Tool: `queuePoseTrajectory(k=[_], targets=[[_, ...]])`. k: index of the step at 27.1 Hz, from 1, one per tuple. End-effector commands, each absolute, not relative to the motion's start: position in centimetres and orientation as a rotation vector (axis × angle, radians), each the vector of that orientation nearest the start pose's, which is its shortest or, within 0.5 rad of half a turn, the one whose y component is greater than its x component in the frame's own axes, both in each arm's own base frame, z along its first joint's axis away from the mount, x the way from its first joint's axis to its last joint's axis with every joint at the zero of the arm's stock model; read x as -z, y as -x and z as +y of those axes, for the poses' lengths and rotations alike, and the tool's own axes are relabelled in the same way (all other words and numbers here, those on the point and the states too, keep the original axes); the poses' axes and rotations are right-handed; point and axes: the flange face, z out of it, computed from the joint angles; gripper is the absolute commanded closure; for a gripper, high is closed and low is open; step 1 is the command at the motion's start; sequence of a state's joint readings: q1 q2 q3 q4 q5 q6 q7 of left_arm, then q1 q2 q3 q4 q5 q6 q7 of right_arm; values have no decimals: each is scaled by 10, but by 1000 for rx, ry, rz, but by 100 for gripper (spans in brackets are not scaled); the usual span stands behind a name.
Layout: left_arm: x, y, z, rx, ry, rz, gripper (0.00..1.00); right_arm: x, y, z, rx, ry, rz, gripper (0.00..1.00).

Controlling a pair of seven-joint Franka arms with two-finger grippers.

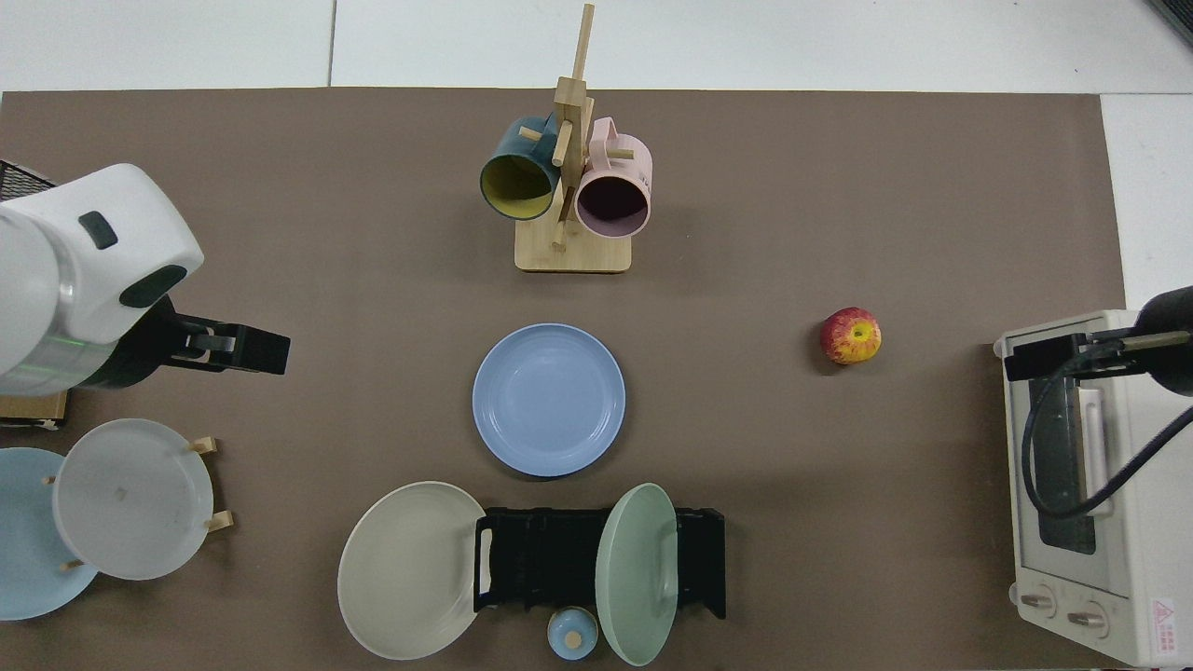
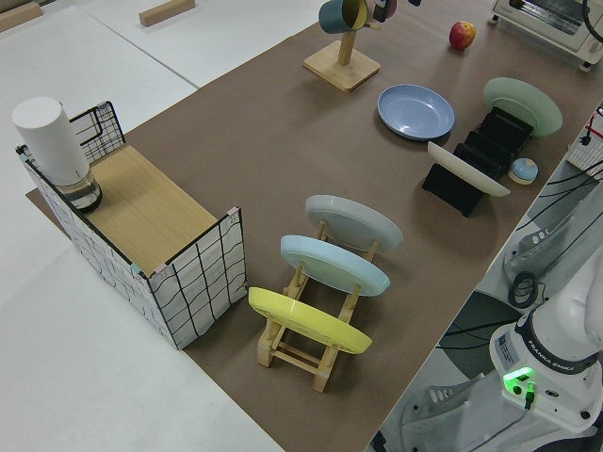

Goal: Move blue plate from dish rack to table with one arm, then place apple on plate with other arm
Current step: 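Release the blue plate and withdraw the left gripper to rest, then reach the right gripper to the apple and grasp it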

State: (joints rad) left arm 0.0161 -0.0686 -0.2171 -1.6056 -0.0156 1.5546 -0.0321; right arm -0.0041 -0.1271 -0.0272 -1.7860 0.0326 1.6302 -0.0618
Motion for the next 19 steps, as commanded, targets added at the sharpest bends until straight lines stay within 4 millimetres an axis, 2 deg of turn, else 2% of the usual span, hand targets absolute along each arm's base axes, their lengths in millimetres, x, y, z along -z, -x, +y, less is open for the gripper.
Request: queuePoseTrajectory(k=[1, 4, 9, 14, 19], targets=[[-646, -516, -108, 21, 3149, 257, 0, -594, -520, -18, 54, 3188, -22, 0], [-647, -515, -107, 19, 3146, 250, 0, -588, -530, -18, 160, 3190, 20, 0], [-652, -513, -106, 37, 3143, 245, 0, -556, -554, 14, 185, 3176, 73, 0], [-656, -511, -104, 49, 3141, 240, 0, -504, -578, 44, 166, 3172, -10, 0], [-659, -511, -98, 57, 3138, 225, 0, -440, -593, 50, 160, 3169, -81, 0]])
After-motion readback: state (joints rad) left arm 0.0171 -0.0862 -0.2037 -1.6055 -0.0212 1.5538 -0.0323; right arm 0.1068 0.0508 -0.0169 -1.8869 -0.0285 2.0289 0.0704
